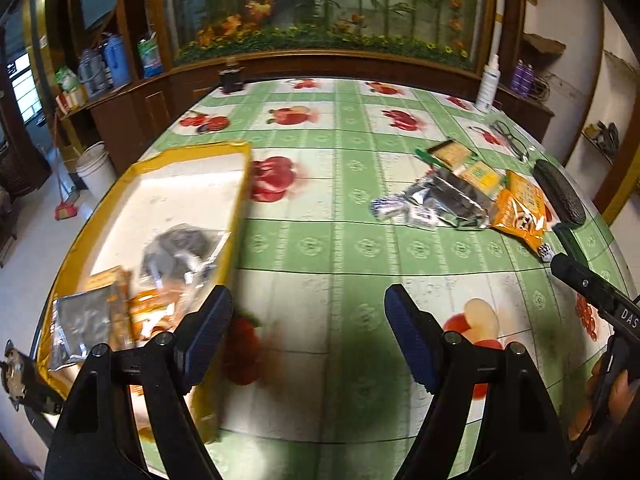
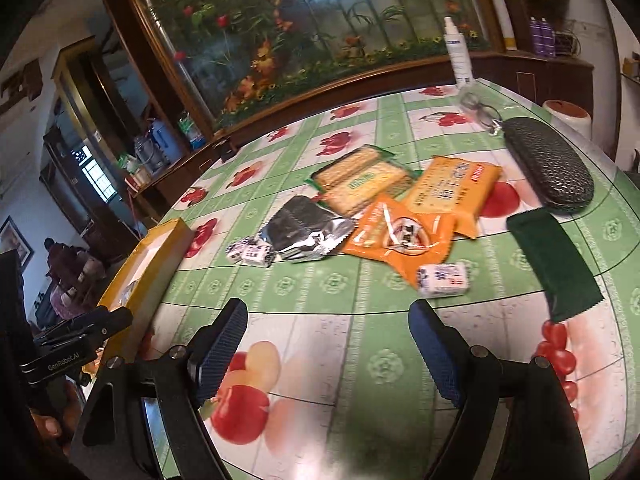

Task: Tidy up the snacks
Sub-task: 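Release the foil bag and clear bag into the tray and withdraw both grippers, then grasp a white milk candy pack with the left gripper while the right gripper grasps another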

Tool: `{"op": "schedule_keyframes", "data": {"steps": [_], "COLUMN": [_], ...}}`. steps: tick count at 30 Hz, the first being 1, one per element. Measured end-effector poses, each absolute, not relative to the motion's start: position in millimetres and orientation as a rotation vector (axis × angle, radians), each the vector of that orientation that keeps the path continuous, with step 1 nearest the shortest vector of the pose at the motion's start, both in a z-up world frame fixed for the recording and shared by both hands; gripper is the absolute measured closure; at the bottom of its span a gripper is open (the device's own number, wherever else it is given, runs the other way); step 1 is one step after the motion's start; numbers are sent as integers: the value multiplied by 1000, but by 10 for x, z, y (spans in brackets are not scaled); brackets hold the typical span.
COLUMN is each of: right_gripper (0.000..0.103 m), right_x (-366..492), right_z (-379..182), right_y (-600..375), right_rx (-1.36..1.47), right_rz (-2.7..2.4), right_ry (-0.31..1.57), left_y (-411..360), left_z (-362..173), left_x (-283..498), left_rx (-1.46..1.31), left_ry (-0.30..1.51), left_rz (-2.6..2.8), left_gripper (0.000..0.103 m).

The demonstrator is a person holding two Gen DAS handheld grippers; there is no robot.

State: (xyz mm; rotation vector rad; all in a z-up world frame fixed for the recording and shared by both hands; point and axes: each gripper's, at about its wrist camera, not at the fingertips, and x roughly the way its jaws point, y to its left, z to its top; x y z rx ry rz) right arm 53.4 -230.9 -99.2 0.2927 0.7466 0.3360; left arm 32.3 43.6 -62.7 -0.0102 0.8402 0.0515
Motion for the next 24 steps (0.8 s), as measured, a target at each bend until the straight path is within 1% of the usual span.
{"op": "schedule_keyframes", "data": {"steps": [15,24], "right_gripper": [18,19], "right_x": [764,1040], "right_z": [-1026,-1177], "right_y": [-2559,-2600], "right_rx": [207,151], "right_rz": [314,283], "right_ry": [748,818], "left_y": [-90,7], "left_z": [-728,-919], "left_x": [820,1224], "left_rx": [45,-1], "left_ry": [886,922], "left_rz": [-109,-192], "left_gripper": [25,25]}}
